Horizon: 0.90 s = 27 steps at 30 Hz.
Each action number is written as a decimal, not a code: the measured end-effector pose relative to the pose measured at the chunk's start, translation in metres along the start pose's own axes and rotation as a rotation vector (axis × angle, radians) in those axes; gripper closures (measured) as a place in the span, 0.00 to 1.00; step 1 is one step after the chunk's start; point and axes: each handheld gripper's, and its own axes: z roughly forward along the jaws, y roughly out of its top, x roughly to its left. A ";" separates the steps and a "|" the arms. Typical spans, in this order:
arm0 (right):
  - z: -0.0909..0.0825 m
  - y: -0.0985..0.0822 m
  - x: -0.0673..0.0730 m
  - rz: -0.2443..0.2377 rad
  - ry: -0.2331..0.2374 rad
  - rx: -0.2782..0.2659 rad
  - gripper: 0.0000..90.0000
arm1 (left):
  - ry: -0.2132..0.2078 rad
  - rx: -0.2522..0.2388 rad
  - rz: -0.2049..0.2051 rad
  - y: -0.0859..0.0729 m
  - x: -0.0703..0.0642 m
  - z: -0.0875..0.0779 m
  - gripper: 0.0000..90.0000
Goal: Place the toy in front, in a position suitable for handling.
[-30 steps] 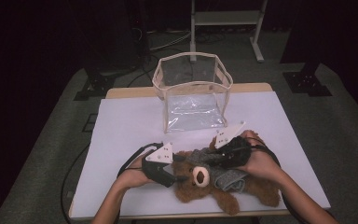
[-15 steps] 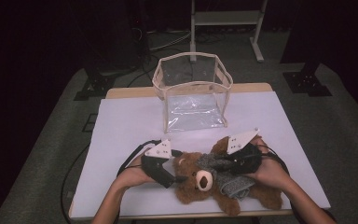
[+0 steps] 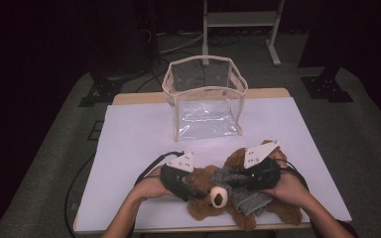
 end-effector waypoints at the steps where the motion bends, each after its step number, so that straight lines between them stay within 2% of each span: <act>1: 0.000 0.000 0.000 0.004 -0.001 -0.004 0.83 | 0.007 0.002 0.007 0.000 0.001 -0.001 0.40; 7: 0.000 0.005 -0.003 0.013 -0.039 -0.033 0.83 | 0.063 0.022 0.041 0.009 0.009 -0.010 0.45; 12: 0.002 0.013 -0.008 0.027 -0.066 -0.057 0.83 | 0.114 0.070 0.065 0.020 0.023 -0.023 0.46; 15: 0.008 0.020 -0.010 0.025 -0.075 -0.070 0.83 | 0.127 0.094 0.062 0.019 0.028 -0.030 0.45; 18: 0.017 0.020 -0.008 0.019 -0.069 -0.067 0.83 | 0.106 0.106 0.029 0.009 0.029 -0.031 0.39; 20: 0.023 0.018 -0.005 0.010 -0.051 -0.058 0.83 | 0.070 0.053 -0.024 0.000 0.028 -0.033 0.31; 21: 0.024 0.017 -0.003 0.010 -0.041 -0.057 0.84 | 0.064 -0.014 -0.055 -0.004 0.028 -0.037 0.31; 23: 0.025 0.016 0.002 -0.009 -0.044 -0.051 0.84 | 0.052 -0.076 -0.079 -0.008 0.028 -0.042 0.31; 25: 0.024 0.018 0.008 -0.031 -0.053 -0.033 0.83 | 0.033 -0.088 -0.086 -0.009 0.025 -0.040 0.30; 27: 0.024 0.019 0.011 -0.042 -0.054 -0.020 0.83 | 0.033 -0.049 -0.067 -0.009 0.021 -0.032 0.31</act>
